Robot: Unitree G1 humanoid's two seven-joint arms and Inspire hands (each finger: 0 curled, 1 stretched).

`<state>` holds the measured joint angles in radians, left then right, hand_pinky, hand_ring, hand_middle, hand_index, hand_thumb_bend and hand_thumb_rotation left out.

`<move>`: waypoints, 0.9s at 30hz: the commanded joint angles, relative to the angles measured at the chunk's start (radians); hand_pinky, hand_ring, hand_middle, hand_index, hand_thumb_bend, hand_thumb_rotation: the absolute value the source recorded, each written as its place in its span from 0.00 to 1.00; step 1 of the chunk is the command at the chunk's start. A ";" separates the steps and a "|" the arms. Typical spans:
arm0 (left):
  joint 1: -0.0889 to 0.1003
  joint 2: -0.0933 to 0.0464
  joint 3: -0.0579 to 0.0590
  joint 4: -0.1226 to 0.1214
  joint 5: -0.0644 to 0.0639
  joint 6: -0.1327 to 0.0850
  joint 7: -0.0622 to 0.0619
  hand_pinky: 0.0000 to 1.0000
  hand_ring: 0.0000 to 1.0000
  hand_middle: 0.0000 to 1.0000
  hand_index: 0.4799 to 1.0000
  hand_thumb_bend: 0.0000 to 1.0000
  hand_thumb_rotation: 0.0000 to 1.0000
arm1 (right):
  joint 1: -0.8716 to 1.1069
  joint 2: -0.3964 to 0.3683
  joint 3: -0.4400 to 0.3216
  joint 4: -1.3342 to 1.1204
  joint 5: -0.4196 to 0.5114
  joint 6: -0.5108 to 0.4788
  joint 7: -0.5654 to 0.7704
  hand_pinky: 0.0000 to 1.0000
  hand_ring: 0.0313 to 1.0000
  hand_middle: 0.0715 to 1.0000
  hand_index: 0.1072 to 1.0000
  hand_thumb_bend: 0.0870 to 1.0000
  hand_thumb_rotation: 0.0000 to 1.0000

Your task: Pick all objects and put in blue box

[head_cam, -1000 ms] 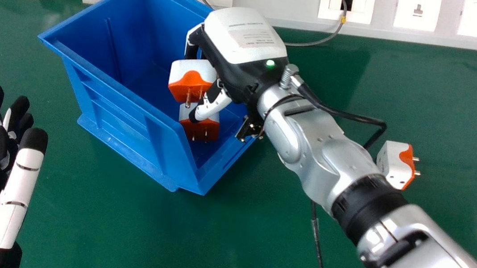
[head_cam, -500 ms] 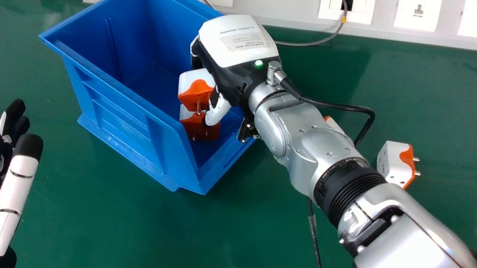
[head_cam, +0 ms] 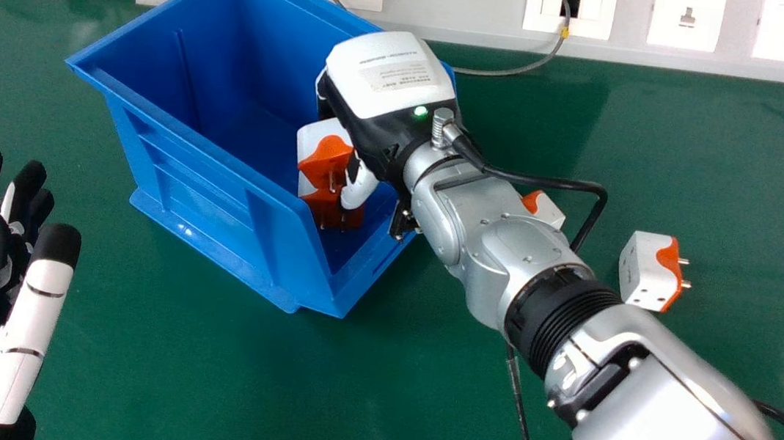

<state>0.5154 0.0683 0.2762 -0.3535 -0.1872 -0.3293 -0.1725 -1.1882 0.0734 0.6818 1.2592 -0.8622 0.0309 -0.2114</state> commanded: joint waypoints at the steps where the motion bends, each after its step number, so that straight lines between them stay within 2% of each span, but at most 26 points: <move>1: 0.012 0.000 -0.003 -0.020 0.017 -0.019 0.006 1.00 1.00 1.00 1.00 0.58 0.79 | -0.063 -0.007 0.009 -0.006 -0.010 0.006 -0.024 0.65 0.75 0.79 0.76 0.51 0.49; 3: 0.015 -0.003 -0.003 -0.020 0.020 -0.024 0.008 1.00 1.00 1.00 1.00 0.58 0.80 | -0.060 -0.007 0.016 -0.003 -0.018 0.013 -0.033 0.76 0.84 0.87 0.85 0.53 0.59; 4: 0.016 -0.004 -0.003 -0.019 0.021 -0.026 0.008 1.00 1.00 1.00 1.00 0.58 0.80 | -0.059 -0.007 0.021 -0.002 -0.022 0.017 -0.034 0.76 0.84 0.87 0.85 0.53 0.59; 7: 0.017 -0.004 -0.003 -0.017 0.019 -0.026 0.006 1.00 1.00 1.00 1.00 0.57 0.80 | -0.056 -0.006 0.038 -0.001 -0.033 0.033 -0.030 0.87 0.92 0.93 0.92 0.57 0.72; 13: 0.010 -0.008 -0.012 -0.028 0.032 -0.006 0.021 1.00 1.00 1.00 1.00 0.54 0.82 | -0.044 -0.009 0.039 -0.007 -0.021 0.035 -0.040 0.96 0.97 0.98 0.97 0.61 0.84; 14: 0.008 -0.009 -0.013 -0.028 0.035 -0.006 0.025 1.00 1.00 1.00 1.00 0.53 0.82 | -0.044 -0.009 0.039 -0.007 -0.021 0.036 -0.039 0.97 0.98 0.98 0.98 0.61 0.84; 16: -0.003 -0.005 -0.015 -0.015 0.031 -0.020 0.022 1.00 1.00 1.00 1.00 0.53 0.82 | -0.040 -0.011 0.039 -0.009 -0.021 0.036 -0.042 0.97 0.98 0.99 0.98 0.62 0.84; 18: -0.009 -0.002 -0.017 -0.009 0.030 -0.024 0.021 1.00 1.00 1.00 1.00 0.53 0.82 | -0.035 -0.015 0.033 -0.016 -0.015 0.030 -0.049 0.98 0.99 0.99 0.99 0.61 0.85; 20: -0.013 -0.003 -0.018 -0.008 0.037 -0.026 0.025 1.00 1.00 1.00 1.00 0.53 0.82 | -0.029 -0.023 0.026 -0.030 -0.009 0.027 -0.060 0.99 0.99 0.99 0.99 0.61 0.85; 21: -0.015 -0.005 -0.020 -0.010 0.036 -0.022 0.026 1.00 1.00 1.00 1.00 0.53 0.82 | -0.027 -0.029 0.022 -0.040 -0.005 0.026 -0.062 0.99 0.99 0.99 0.99 0.61 0.85; 22: -0.017 -0.007 -0.021 -0.012 0.029 -0.014 0.027 1.00 1.00 1.00 1.00 0.53 0.82 | -0.025 -0.036 0.016 -0.053 -0.001 0.026 -0.061 0.99 0.99 0.99 0.99 0.61 0.85; 23: -0.019 -0.006 -0.023 -0.011 0.025 -0.015 0.024 1.00 1.00 1.00 1.00 0.53 0.82 | -0.021 -0.048 0.010 -0.073 0.004 0.020 -0.059 0.99 0.99 1.00 1.00 0.60 0.84; 25: -0.021 -0.011 -0.027 -0.012 0.034 -0.014 0.032 1.00 1.00 1.00 1.00 0.53 0.82 | -0.005 -0.074 -0.004 -0.127 0.011 0.014 -0.062 0.99 0.99 1.00 1.00 0.60 0.84; 27: -0.023 -0.018 -0.034 -0.022 0.037 0.003 0.041 1.00 1.00 1.00 1.00 0.54 0.81 | 0.021 -0.103 -0.022 -0.200 0.019 0.012 -0.064 0.99 1.00 1.00 1.00 0.59 0.83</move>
<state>0.4927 0.0564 0.2485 -0.3565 -0.1573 -0.3262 -0.1430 -1.1617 0.0008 0.6858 1.1282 -0.8556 0.0416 -0.2472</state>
